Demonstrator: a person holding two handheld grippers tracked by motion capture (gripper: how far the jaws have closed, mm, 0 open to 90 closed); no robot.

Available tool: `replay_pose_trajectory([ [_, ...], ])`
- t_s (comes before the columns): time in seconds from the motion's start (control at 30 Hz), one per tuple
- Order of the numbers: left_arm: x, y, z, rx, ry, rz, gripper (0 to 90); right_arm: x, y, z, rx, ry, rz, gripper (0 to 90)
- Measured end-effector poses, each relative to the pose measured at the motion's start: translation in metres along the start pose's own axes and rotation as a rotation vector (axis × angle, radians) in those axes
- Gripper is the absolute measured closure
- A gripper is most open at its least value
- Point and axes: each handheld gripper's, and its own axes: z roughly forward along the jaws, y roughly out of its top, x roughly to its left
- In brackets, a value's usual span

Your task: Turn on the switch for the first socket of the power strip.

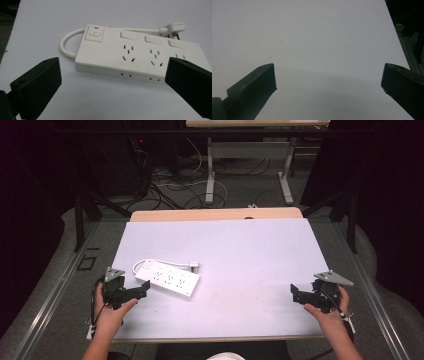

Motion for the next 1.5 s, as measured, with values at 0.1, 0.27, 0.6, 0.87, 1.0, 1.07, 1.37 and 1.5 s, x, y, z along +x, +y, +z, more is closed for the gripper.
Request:
replay_pose_trajectory([
  [0.1, -0.002, 0.001, 0.002, 0.001, 0.018, 0.025, 0.6, -0.005, -0.005, 0.003, -0.019, -0.006, 0.023, 0.0],
  [0.27, -0.006, 0.0, 0.004, 0.016, 0.038, 0.06, 0.6, -0.008, -0.008, 0.008, -0.021, -0.001, 0.041, 0.0],
  [0.6, -0.007, 0.0, 0.005, 0.019, 0.024, 0.051, 0.6, -0.006, -0.012, 0.011, -0.061, -0.019, 0.032, 0.0],
  [0.87, -0.011, 0.007, 0.001, 0.005, 0.024, 0.03, 0.6, -0.006, -0.013, 0.007, -0.027, -0.009, 0.024, 0.0],
  [1.0, -0.013, 0.01, -0.003, -0.001, 0.035, 0.034, 0.6, -0.004, -0.013, 0.004, -0.051, -0.02, 0.014, 0.0],
  [1.07, -0.015, 0.012, -0.006, -0.01, 0.046, 0.048, 0.6, -0.004, -0.012, 0.002, -0.059, -0.018, 0.015, 0.0],
  [1.37, -0.021, 0.022, -0.014, -0.014, 0.027, 0.056, 3.2, -0.006, -0.011, -0.002, -0.062, -0.03, 0.018, 0.0],
  [1.5, -0.023, 0.025, -0.015, -0.006, 0.012, 0.056, 3.2, -0.006, -0.012, -0.007, -0.07, -0.036, 0.019, 0.0],
])
